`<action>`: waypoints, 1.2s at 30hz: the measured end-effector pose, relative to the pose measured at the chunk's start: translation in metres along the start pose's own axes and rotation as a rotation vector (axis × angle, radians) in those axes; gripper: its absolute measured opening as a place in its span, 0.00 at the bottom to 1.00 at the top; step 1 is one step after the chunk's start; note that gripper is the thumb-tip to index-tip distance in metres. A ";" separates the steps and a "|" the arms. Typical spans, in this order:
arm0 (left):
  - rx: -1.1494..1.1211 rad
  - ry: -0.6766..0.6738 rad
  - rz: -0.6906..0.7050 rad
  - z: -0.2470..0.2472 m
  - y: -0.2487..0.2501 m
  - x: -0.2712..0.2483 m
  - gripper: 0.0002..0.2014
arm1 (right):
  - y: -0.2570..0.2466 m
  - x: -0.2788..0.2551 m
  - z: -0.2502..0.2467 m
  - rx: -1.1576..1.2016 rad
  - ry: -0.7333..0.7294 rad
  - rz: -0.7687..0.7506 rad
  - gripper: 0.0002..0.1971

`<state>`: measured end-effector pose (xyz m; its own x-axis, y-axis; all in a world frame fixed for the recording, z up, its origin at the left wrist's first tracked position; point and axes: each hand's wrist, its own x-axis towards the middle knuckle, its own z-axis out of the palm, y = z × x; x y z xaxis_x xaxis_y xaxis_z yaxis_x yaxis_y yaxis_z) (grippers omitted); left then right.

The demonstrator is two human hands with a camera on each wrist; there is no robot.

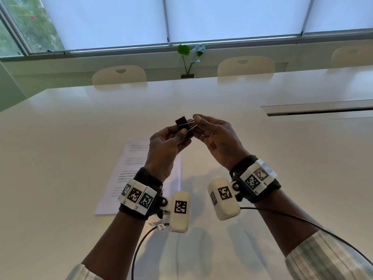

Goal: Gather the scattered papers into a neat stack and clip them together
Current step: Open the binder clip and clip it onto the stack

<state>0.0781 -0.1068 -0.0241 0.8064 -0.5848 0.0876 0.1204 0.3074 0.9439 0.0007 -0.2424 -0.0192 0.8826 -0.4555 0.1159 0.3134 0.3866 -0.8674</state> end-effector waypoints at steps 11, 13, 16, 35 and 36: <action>0.097 0.177 -0.107 -0.165 0.049 0.041 0.06 | 0.088 0.051 0.118 0.335 0.242 0.140 0.08; 0.158 0.209 -0.152 -0.186 0.043 0.049 0.03 | 0.102 0.058 0.120 0.383 0.278 0.193 0.09; 0.273 0.201 -0.235 -0.200 0.032 0.058 0.08 | 0.123 0.063 0.118 0.398 0.346 0.278 0.11; 1.068 0.152 -0.381 -0.206 0.007 0.100 0.15 | 0.164 0.070 0.096 0.379 0.309 0.235 0.12; 1.064 0.136 -0.388 -0.207 0.005 0.101 0.14 | 0.163 0.069 0.096 0.379 0.309 0.233 0.11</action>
<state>0.2803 -0.0091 -0.0767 0.8858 -0.3955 -0.2429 -0.1245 -0.7066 0.6966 0.1469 -0.1336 -0.1062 0.8176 -0.5157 -0.2562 0.2766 0.7419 -0.6109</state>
